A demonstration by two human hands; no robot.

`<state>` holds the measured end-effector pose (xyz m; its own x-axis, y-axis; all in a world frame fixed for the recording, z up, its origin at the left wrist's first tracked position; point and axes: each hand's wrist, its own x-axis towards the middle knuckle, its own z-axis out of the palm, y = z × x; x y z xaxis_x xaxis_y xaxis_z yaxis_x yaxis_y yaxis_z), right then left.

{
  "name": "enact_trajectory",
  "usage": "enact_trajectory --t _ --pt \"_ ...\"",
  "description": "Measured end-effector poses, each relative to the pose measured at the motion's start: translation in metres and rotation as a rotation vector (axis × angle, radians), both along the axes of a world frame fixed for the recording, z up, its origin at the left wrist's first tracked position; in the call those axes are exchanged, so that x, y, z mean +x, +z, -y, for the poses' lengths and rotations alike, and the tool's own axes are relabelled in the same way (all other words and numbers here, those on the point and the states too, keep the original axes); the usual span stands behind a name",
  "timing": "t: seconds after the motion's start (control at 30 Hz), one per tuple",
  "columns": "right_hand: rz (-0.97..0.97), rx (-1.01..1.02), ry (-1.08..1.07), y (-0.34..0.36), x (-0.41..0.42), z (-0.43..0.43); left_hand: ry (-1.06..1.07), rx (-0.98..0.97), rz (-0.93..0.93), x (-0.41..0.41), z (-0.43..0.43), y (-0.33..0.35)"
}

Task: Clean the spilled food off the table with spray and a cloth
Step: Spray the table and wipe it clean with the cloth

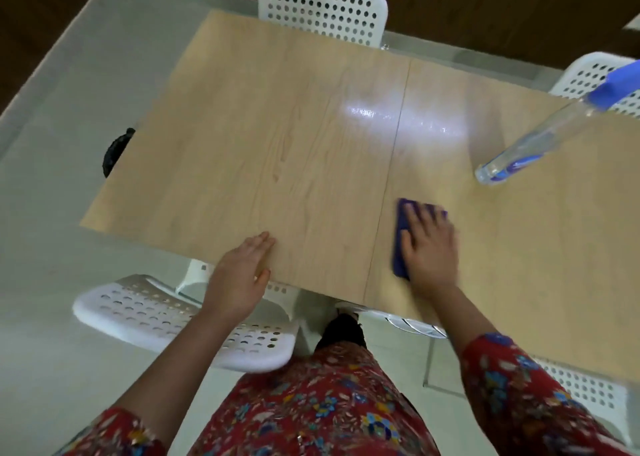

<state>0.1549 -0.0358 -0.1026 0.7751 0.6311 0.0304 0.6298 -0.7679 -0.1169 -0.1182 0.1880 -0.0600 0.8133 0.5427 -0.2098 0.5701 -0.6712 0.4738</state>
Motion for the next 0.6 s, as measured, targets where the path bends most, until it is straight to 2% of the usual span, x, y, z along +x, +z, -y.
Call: enact_trajectory --t 0.07,0.1,0.13,0.17,0.27,0.33,0.37,0.4,0.5,0.6 --pt "-0.015 0.05 -0.336 0.001 -0.001 0.029 -0.069 0.014 -0.03 0.006 0.009 -0.001" --pt "-0.012 0.068 -0.444 0.001 -0.017 0.027 -0.074 0.014 -0.019 0.008 0.013 0.0" --pt "-0.012 0.078 -0.459 0.0 -0.039 0.018 -0.075 0.003 -0.006 0.009 0.018 0.0" --pt "-0.029 0.097 -0.396 -0.001 -0.062 0.002 -0.09 -0.003 0.004 0.01 0.021 0.001" --pt "-0.071 0.08 0.059 -0.005 -0.108 -0.044 -0.133 -0.011 0.001 0.013 0.028 -0.003" --pt "-0.103 0.06 0.26 0.003 -0.086 -0.049 -0.127 -0.022 -0.01 0.015 0.031 -0.004" --pt "-0.082 0.054 0.259 0.004 -0.066 -0.042 -0.125 -0.023 -0.016 0.016 0.032 -0.003" --pt "-0.066 0.024 0.196 0.004 -0.044 -0.031 -0.123 -0.022 -0.024 0.017 0.032 -0.003" --pt "-0.062 0.034 -0.226 0.004 0.0 0.029 -0.124 -0.026 -0.033 0.018 0.036 0.0" --pt "-0.05 0.057 -0.428 0.004 -0.023 0.073 -0.111 -0.068 -0.041 0.02 0.041 0.002"
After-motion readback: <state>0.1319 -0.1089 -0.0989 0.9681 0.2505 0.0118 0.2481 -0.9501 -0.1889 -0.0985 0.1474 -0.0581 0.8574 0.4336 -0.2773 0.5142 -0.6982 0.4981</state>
